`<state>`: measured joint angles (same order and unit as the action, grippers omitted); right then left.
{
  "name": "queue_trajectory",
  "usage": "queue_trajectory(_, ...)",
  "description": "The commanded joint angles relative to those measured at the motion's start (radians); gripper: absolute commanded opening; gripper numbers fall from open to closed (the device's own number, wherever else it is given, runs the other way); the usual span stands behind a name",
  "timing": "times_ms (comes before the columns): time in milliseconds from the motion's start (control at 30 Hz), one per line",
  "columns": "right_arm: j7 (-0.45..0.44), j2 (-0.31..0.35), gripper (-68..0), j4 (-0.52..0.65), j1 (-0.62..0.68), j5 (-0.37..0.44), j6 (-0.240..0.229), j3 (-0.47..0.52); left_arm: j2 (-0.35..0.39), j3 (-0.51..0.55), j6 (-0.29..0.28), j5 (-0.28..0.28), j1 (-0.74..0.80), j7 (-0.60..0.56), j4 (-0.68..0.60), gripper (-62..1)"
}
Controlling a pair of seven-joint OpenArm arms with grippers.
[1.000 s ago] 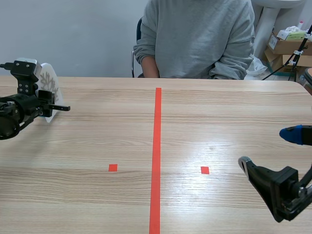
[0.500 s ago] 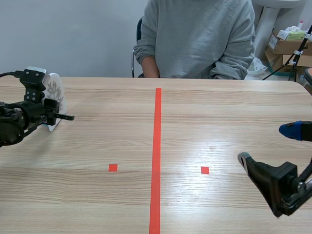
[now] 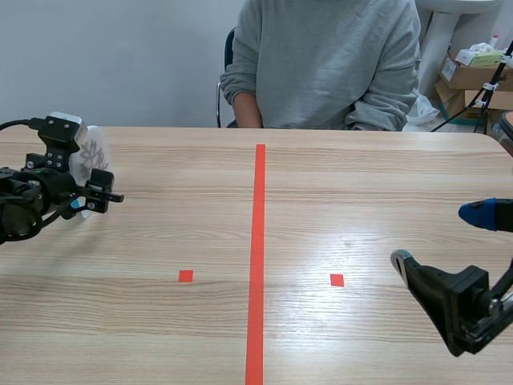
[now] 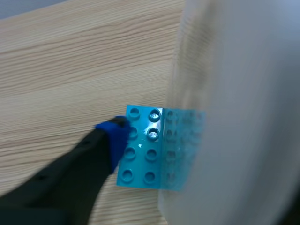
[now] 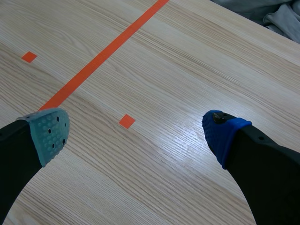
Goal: Do the leaf sorting experiment
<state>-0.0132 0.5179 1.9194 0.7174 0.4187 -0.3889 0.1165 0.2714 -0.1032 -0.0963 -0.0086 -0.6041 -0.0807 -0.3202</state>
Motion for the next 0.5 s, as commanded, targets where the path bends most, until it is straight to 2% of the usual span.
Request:
queue_trajectory(0, -0.012, 0.003, -9.7, 0.010, -0.008, 0.008, 0.000, 0.006, 0.006, 0.005, 0.006, -0.005, -0.014, -0.021, -0.017, -10.2)
queue_trajectory(67, -0.012, 0.003, -9.7, 0.010, -0.008, 0.008, 0.000, 0.006, 0.006, 0.005, 0.032, -0.005, -0.014, -0.047, -0.017, 0.5)
queue_trajectory(100, -0.012, 0.003, -9.7, 0.010, -0.008, 0.008, 0.000, 0.006, 0.006, 0.005, 0.047, -0.005, -0.014, -0.058, -0.017, 1.4)
queue_trajectory(267, -0.006, 0.003, -9.7, 0.010, -0.008, 0.008, 0.000, 0.006, 0.022, 0.005, 0.098, -0.006, 0.000, -0.061, -0.063, 1.4)
queue_trajectory(467, 0.020, 0.003, -9.7, 0.010, -0.008, 0.008, 0.000, 0.006, 0.093, 0.005, 0.113, -0.083, 0.086, -0.014, -0.228, 1.4)
